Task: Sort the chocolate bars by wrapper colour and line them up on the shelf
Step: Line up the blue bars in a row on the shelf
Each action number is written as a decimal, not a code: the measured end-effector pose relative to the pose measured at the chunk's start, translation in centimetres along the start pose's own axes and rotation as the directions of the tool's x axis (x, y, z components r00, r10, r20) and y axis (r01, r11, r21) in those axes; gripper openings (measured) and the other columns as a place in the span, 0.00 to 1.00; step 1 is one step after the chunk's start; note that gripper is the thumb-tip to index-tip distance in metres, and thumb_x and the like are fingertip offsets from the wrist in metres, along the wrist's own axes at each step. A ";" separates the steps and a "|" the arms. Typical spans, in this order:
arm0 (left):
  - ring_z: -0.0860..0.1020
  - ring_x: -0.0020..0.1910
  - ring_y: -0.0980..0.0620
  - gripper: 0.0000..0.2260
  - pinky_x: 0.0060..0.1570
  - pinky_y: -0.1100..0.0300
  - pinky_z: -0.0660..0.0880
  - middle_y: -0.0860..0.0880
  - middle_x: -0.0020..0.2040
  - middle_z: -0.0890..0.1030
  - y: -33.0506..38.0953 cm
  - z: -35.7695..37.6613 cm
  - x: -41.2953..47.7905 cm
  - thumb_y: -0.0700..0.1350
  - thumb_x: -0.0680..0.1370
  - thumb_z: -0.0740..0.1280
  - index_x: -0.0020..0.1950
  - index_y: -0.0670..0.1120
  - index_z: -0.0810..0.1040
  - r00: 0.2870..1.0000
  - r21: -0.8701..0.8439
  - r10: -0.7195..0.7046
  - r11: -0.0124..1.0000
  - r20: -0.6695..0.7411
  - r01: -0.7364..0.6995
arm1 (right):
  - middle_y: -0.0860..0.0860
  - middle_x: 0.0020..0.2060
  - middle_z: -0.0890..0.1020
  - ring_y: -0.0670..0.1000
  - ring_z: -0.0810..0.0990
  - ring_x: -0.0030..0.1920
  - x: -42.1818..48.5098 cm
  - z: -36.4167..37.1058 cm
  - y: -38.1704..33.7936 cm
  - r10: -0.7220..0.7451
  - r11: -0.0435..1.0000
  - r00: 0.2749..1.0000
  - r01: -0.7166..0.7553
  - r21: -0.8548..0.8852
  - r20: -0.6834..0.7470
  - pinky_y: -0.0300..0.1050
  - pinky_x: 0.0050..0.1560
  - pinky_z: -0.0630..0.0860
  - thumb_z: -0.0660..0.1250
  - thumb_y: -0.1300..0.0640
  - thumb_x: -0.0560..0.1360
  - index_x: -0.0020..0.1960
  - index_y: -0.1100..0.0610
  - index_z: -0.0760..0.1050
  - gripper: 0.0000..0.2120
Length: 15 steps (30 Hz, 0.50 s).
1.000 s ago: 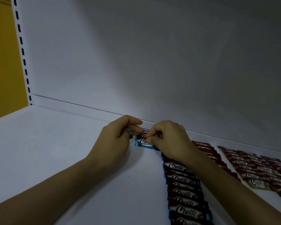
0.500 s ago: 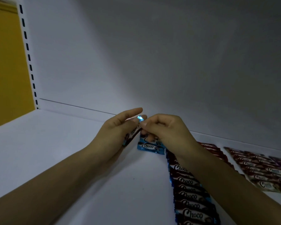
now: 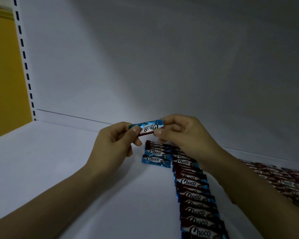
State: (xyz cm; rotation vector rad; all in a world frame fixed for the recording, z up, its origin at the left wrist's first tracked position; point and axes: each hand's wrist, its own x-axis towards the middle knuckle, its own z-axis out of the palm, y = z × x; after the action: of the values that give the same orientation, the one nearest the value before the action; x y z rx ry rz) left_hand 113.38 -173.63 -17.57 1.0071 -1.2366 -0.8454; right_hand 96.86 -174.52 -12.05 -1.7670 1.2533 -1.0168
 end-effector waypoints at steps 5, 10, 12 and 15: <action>0.80 0.30 0.56 0.07 0.31 0.67 0.76 0.51 0.41 0.85 0.0 0.2 -0.5 0.44 0.80 0.61 0.49 0.46 0.78 0.990 -0.177 -0.089 0.978 0.111 0.108 | 0.47 0.42 0.85 0.44 0.82 0.41 -0.1 0.5 0.9 0.090 0.976 0.994 -0.099 0.195 0.056 0.40 0.44 0.75 0.67 0.55 0.75 0.50 0.54 0.80 0.06; 0.82 0.37 0.57 0.15 0.33 0.67 0.76 0.52 0.40 0.85 -0.6 0.0 -0.8 0.55 0.72 0.62 0.44 0.44 0.78 0.984 -0.020 -0.012 1.000 0.176 0.016 | 0.51 0.44 0.85 0.46 0.84 0.44 0.1 0.9 0.7 0.101 0.957 0.991 -0.122 0.263 0.093 0.37 0.41 0.78 0.68 0.56 0.75 0.49 0.56 0.81 0.06; 0.80 0.39 0.59 0.11 0.35 0.63 0.77 0.55 0.41 0.84 -0.9 -0.1 -0.6 0.54 0.74 0.63 0.43 0.48 0.79 0.990 0.130 0.031 0.990 0.141 -0.050 | 0.51 0.42 0.86 0.46 0.84 0.41 0.3 0.3 0.6 0.130 0.949 0.991 -0.137 0.284 0.043 0.34 0.38 0.77 0.69 0.58 0.74 0.48 0.57 0.80 0.05; 0.78 0.42 0.59 0.06 0.40 0.57 0.76 0.60 0.42 0.83 -1.4 0.0 -0.5 0.47 0.78 0.63 0.43 0.53 0.79 0.985 0.292 0.092 0.947 0.146 -0.132 | 0.50 0.39 0.85 0.46 0.84 0.38 0.2 -0.6 0.9 0.098 0.983 0.995 -0.099 0.157 0.011 0.37 0.38 0.77 0.71 0.60 0.72 0.47 0.57 0.80 0.04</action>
State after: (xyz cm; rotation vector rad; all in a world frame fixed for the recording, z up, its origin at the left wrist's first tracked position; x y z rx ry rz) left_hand 113.30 -173.61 -19.02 1.1241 -1.5543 -0.6533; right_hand 96.01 -175.00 -12.59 -1.5709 1.2121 -1.0266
